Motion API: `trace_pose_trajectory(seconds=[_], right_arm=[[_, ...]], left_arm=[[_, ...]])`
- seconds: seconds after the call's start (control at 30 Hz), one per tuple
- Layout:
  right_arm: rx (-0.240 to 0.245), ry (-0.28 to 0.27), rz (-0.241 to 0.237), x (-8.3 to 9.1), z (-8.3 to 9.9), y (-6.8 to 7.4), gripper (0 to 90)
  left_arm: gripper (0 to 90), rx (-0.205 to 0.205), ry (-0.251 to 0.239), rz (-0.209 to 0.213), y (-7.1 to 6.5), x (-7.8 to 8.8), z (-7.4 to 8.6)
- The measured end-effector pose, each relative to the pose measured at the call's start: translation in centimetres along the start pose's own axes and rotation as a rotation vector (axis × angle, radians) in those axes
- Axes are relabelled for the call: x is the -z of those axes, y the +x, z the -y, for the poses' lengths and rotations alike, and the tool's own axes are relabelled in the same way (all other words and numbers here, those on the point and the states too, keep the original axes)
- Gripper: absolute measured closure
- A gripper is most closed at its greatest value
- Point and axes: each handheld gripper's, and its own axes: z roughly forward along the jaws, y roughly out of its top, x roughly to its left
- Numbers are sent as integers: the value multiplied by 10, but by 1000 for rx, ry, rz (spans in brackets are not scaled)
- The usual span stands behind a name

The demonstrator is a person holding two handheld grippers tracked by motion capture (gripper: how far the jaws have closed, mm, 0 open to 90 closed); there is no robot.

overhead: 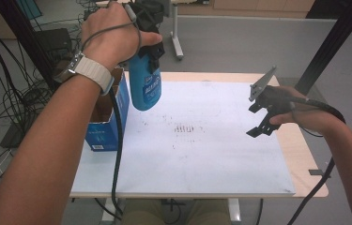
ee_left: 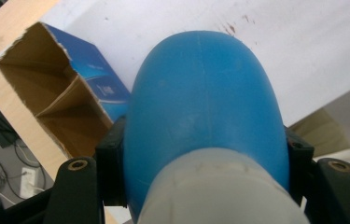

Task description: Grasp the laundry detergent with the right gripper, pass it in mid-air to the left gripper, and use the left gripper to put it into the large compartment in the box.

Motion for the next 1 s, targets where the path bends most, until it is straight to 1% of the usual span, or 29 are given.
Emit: trace_pose_trajectory(seconds=[0.03, 0.07, 0.1, 0.13, 0.17, 0.23, 0.27, 0.3, 0.37, 0.43, 0.6, 0.67, 0.73, 0.83, 0.87, 1.0], right_arm=[[-1, -1, -2, -1, 0, -1, 91], [-2, 1, -3, -1, 0, -2, 91], [-2, 5, -3, -1, 0, -3, 91], [-2, 5, -4, -2, 0, -4, 91], [-1, 4, -5, -1, 0, -6, 92], [2, 1, -7, -1, -1, -7, 92], [3, -1, -6, -1, -1, -8, 91], [2, 0, -6, -1, -1, -9, 92], [4, 1, -5, 0, -1, -11, 96], [3, -5, -6, 1, -2, -13, 96], [10, -3, -13, 2, -2, -16, 95], [15, -2, -14, 3, -2, -17, 96], [15, -5, -15, 3, -2, -19, 96], [13, -3, -14, 3, -1, -22, 96], [11, -3, -14, 3, -1, -24, 95], [11, 5, -14, 0, -2, -28, 97]], left_arm=[[377, 15, -4, -7, 2, 1, 0], [377, 19, 5, -17, 3, 3, 0], [377, 34, 3, -23, 6, 3, 0], [377, 59, -7, -28, 7, 4, 0], [377, 62, 2, -33, 10, 4, 0], [377, 89, 0, -35, 15, 5, 1], [377, 97, 6, -36, 17, 6, 1], [377, 115, -1, -37, 20, 7, 2], [377, 129, 6, -41, 25, 10, 3], [377, 138, 25, -46, 31, 12, 4], [377, 209, 23, -42, 46, 17, 9], [377, 229, 32, -47, 52, 17, 10], [377, 253, 29, -57, 57, 17, 10], [377, 273, 40, -71, 64, 17, 10], [377, 278, 44, -73, 66, 16, 10], [377, 324, 44, -71, 78, 14, 11]])
